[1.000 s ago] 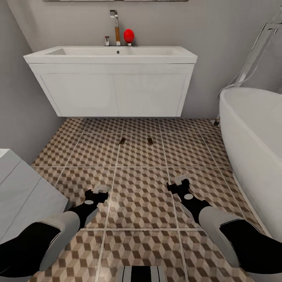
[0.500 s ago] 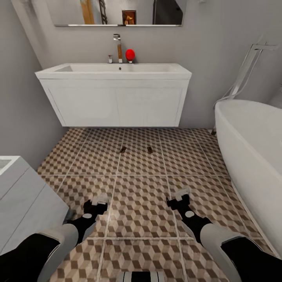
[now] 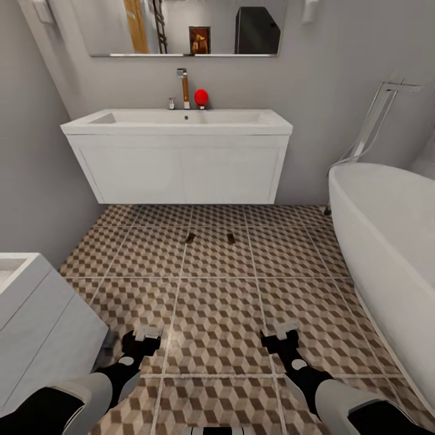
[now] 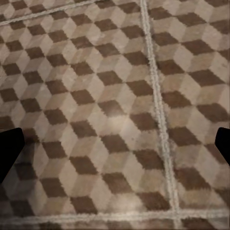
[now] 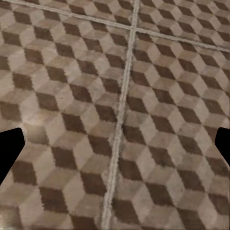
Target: Take the four mousetraps from the cabinet in the bathroom and place them on the bathroom floor. Make sure all four end up on the same floor surface, and ensure that at least two of them are either under or directly next to the same bathroom sink.
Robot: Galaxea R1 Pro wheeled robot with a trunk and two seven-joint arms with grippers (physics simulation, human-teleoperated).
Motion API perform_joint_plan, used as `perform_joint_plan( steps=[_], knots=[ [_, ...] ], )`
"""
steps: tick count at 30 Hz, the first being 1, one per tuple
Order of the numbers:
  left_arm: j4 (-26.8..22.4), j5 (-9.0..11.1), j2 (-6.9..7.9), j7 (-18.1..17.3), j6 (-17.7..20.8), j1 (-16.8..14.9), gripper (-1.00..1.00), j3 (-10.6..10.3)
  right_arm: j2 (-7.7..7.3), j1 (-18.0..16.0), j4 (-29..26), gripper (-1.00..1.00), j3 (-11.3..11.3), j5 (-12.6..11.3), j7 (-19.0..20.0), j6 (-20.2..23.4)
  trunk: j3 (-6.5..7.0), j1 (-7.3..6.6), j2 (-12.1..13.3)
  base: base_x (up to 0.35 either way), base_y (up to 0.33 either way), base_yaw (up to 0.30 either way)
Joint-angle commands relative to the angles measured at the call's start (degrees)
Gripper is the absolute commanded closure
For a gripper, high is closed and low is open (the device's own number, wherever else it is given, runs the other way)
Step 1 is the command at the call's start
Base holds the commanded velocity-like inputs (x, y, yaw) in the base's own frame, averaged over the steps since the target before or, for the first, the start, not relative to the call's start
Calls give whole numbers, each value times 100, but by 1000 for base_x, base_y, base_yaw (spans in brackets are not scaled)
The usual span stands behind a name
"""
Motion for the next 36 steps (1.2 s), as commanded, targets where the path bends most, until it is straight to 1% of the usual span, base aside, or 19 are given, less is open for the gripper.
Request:
perform_joint_plan(
  steps=[1,3,7,11,12,17,18,19,20,26,27,29,31,36],
  knots=[
    [23,54,-3,1,-79,12,-100,-49,1,27,7,-100,48,-23,-37,-39,23,-23,40,0,0,0],
    [26,55,-1,1,-250,86,-100,-49,-4,125,7,-100,48,-48,-40,-153,75,-67,120,0,0,0],
    [27,53,10,-3,-439,243,-100,-49,-7,264,7,-100,44,-66,-50,-329,181,-155,280,0,0,0],
    [28,52,23,-8,-497,348,-100,-49,-20,313,10,-100,43,-71,-52,-411,289,-243,441,0,0,0],
    [33,52,37,-10,-523,435,-100,-49,-81,372,9,-100,45,-77,-53,-449,316,-265,481,0,0,0],
    [36,53,53,-17,-602,585,-100,-49,-173,438,8,-100,47,-84,-48,-471,453,-375,682,0,0,0],
    [36,52,61,-18,-706,644,-100,-49,-204,453,8,-100,46,-93,-42,-475,480,-397,722,0,0,0],
    [36,52,79,-20,-1014,772,-100,-49,-250,506,9,-100,47,-166,-32,-483,507,-419,762,0,0,0],
    [37,53,90,-22,-1174,845,-100,-49,-261,531,10,-100,47,-240,-27,-501,535,-441,802,0,0,0],
    [37,52,111,-63,-1562,1103,-100,-49,-282,601,14,-100,48,-475,-21,-672,698,-572,1043,0,0,0],
    [37,52,120,-70,-1688,1168,-100,-49,-283,646,15,-100,48,-514,-20,-721,726,-594,1083,0,0,0],
    [37,53,136,-74,-1819,1224,-100,-49,-283,696,15,-100,48,-540,-20,-755,780,-638,1163,0,0,0],
    [39,52,162,-74,-2073,1349,-100,-49,-278,779,16,-100,48,-566,-19,-817,835,-682,1243,0,0,0],
    [40,51,179,-73,-2282,1487,-100,-49,-274,890,16,-100,48,-580,-19,-910,971,-792,1444,0,0,0]
  ],
)
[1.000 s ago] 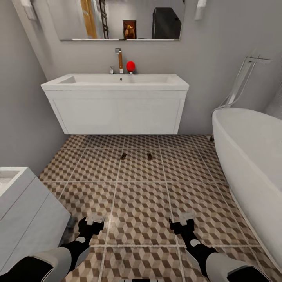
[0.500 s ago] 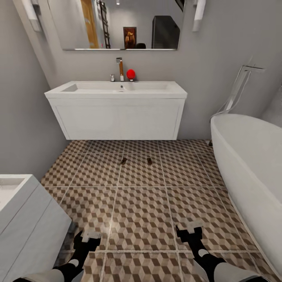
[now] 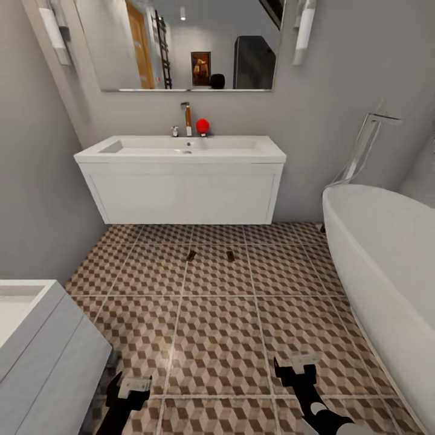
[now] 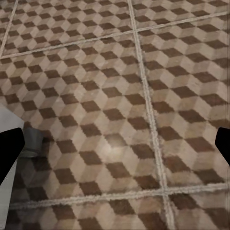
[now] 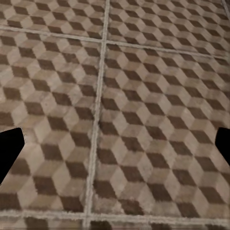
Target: Take the four mousetraps from the cabinet in the bathroom and place them on the bathroom floor. Make sure all four end up on the same floor surface, and ensure that at least two of them are either under or directly next to the same bathroom sink.
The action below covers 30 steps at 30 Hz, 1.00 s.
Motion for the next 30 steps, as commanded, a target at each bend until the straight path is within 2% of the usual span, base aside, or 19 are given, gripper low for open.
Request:
perform_joint_plan(
  steps=[1,30],
  knots=[
    [21,51,-2,0,-44,7,-100,-50,0,9,3,-100,52,-60,-6,-26,24,-23,40,0,0,0],
    [17,55,15,9,-83,79,-100,-50,10,62,3,-100,52,-64,-6,-95,815,-660,1203,0,0,0]
  ],
)
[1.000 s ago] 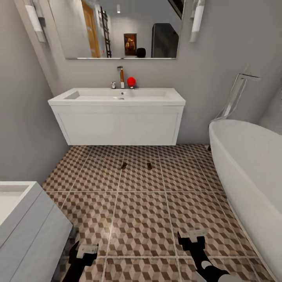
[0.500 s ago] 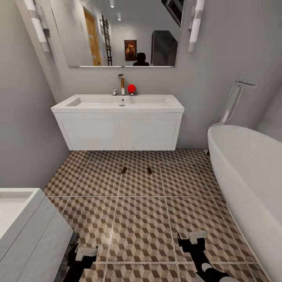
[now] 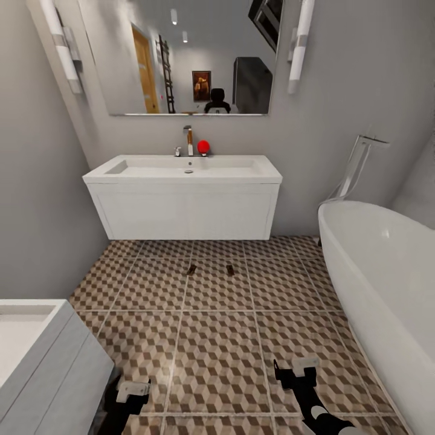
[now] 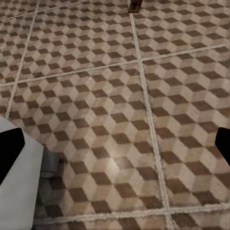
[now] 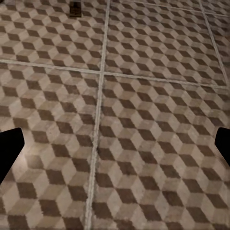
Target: Take the four mousetraps from the cabinet in the bathroom and place them on the bathroom floor. Make sure all four end up on the same floor surface, and ensure that at least two of them are either under or directly next to the same bathroom sink.
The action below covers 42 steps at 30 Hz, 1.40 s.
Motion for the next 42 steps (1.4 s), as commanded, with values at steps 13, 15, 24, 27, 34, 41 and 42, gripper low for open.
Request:
perform_joint_plan(
  steps=[13,15,24,27,34,41,42],
  knots=[
    [20,51,-5,-1,-22,-7,-100,-50,0,-3,3,-100,52,-59,-6,-14,351,-287,521,0,0,0],
    [20,50,-6,-1,-21,-7,-100,-50,0,-3,3,-100,52,-59,-6,-13,406,-331,601,0,0,0],
    [20,52,-6,-1,-19,-6,-100,-50,0,-3,3,-100,52,-59,-6,-13,651,-528,962,0,0,0],
    [20,50,-6,-1,-19,-7,-100,-50,0,-3,3,-100,52,-59,-6,-14,733,-594,1082,0,0,0],
    [20,53,-6,-1,-19,-6,-100,-50,0,-3,3,-100,52,-59,-6,-13,924,-748,1363,0,0,0],
    [20,54,-14,-1,-11,-3,-100,-50,0,-3,3,-100,52,-59,-6,-14,1115,-902,1644,0,0,0],
    [20,51,-15,-1,-10,-3,-100,-50,0,-3,3,-100,52,-59,-6,-13,1142,-924,1684,0,0,0]
  ],
)
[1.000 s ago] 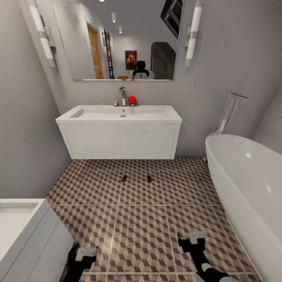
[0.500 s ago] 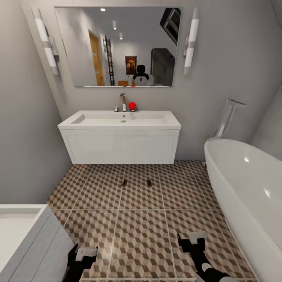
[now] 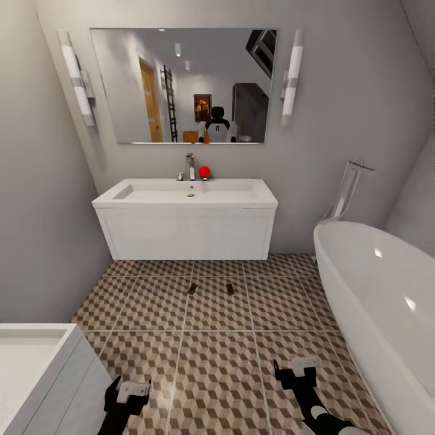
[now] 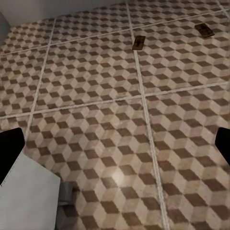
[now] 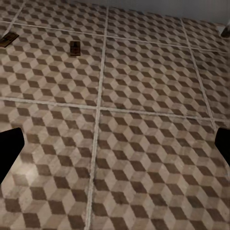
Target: Take the four mousetraps from the cabinet in the bathroom and place them on the bathroom floor. Make sure all four end up on the same floor surface, and ensure that at least two of them are either under or directly next to the same bathroom sink.
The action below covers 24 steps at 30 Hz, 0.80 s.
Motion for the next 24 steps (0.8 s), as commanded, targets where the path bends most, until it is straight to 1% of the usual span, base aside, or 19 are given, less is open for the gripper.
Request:
perform_joint_plan(
  steps=[1,24],
  knots=[
    [20,51,-3,0,-30,-9,-100,-50,0,-3,3,-100,52,-59,-6,-15,23,-23,39,0,0,0],
    [20,50,-12,0,-21,-6,-100,-50,8,-3,6,-100,54,-59,-6,-18,651,-528,961,0,0,0]
  ],
)
